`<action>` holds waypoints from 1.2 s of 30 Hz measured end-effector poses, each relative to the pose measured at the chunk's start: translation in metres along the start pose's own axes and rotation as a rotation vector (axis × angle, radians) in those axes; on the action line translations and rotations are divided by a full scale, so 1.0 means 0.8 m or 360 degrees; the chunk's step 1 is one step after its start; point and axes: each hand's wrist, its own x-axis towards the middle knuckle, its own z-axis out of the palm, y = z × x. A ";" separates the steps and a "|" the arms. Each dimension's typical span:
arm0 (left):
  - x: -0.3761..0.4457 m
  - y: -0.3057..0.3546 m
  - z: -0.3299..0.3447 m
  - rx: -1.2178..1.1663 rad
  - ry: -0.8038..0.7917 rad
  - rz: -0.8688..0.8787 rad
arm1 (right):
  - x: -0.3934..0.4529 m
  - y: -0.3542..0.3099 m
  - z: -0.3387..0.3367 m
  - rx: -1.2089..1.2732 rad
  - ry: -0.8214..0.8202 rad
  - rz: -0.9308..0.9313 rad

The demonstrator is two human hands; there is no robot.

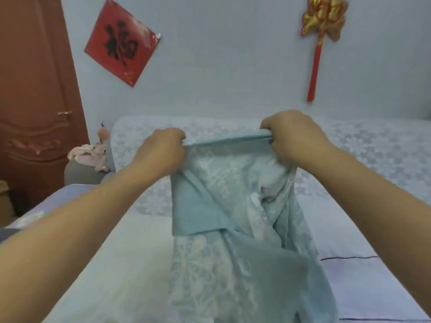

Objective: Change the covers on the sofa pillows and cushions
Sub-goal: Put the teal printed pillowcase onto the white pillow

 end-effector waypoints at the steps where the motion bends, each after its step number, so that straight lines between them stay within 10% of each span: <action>1: 0.013 -0.021 -0.009 0.0161 -0.0214 -0.0031 | 0.009 0.016 0.012 -0.0116 -0.0165 0.0094; 4: 0.034 -0.098 -0.032 0.0471 -0.0741 -0.0390 | 0.028 0.043 0.056 -0.0288 -0.0657 0.0213; 7: 0.039 -0.148 -0.063 0.0431 -0.0482 -0.0668 | 0.055 0.029 0.083 -0.0272 -0.0832 0.0338; 12: 0.068 -0.148 -0.164 0.0609 0.0470 -0.0644 | 0.142 0.002 0.040 0.0147 0.0308 0.0421; 16: 0.070 -0.149 -0.211 0.0599 0.0586 -0.0781 | 0.163 -0.023 0.000 0.0664 0.0613 0.0487; 20: 0.021 -0.191 -0.186 0.0688 0.0071 -0.0715 | 0.124 -0.017 0.034 0.0969 0.0122 0.0450; 28: -0.265 -0.258 0.077 0.0832 -0.1324 -0.0420 | -0.165 0.029 0.227 0.0214 -0.1038 0.0047; 36: -0.438 -0.228 0.296 0.0696 -0.1088 -0.0102 | -0.414 0.038 0.392 -0.0046 -0.1018 0.0132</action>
